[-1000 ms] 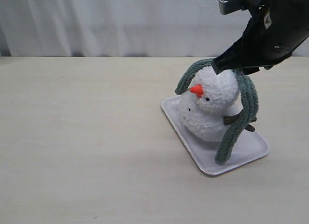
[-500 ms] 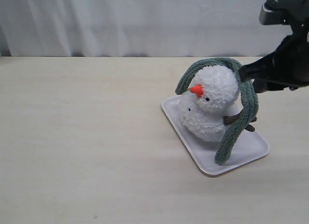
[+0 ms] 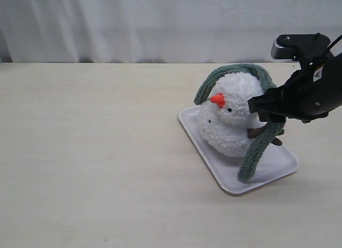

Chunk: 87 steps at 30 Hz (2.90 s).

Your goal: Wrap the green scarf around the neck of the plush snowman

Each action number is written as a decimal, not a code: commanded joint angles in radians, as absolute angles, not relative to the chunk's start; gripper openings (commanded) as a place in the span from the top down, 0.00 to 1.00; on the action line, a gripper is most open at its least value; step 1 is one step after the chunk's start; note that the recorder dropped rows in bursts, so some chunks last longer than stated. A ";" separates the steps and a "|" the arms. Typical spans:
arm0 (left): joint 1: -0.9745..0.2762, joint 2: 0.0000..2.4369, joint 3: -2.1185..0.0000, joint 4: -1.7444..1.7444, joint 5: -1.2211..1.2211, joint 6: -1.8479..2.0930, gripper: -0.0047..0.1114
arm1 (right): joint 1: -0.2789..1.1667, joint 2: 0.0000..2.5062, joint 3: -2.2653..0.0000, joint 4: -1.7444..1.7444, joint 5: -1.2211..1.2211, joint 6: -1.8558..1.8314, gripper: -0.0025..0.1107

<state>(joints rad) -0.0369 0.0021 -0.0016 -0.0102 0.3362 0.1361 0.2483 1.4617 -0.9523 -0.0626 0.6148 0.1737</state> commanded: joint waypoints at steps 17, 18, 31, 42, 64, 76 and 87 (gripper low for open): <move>-0.047 0.000 0.000 -0.010 0.324 0.134 0.96 | 0.245 1.489 -0.952 -0.011 0.376 0.170 0.94; -0.047 0.000 0.000 -0.010 0.324 0.134 0.96 | 0.245 1.489 -0.952 -0.027 0.378 0.170 0.94; -0.047 0.000 0.000 -0.010 0.324 0.134 0.96 | 0.192 1.489 -0.952 -0.072 0.397 0.179 0.94; -0.047 0.000 0.000 -0.010 0.324 0.134 0.96 | 0.188 1.584 -0.952 -0.033 0.427 0.179 0.84; -0.047 0.000 0.000 -0.010 0.324 0.134 0.96 | 0.188 1.485 -0.952 -0.007 0.484 0.169 0.51; -0.047 0.000 0.000 -0.010 0.324 0.134 0.96 | 0.188 1.326 -0.954 0.036 0.625 0.129 0.53; -0.047 0.000 0.000 -0.010 0.324 0.134 0.96 | 0.188 1.312 -0.907 0.304 0.834 -0.246 0.94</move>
<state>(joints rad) -0.0369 0.0021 -0.0016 -0.0102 0.3362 0.1361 0.1916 1.3160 -0.9366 0.3073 0.8276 -0.2132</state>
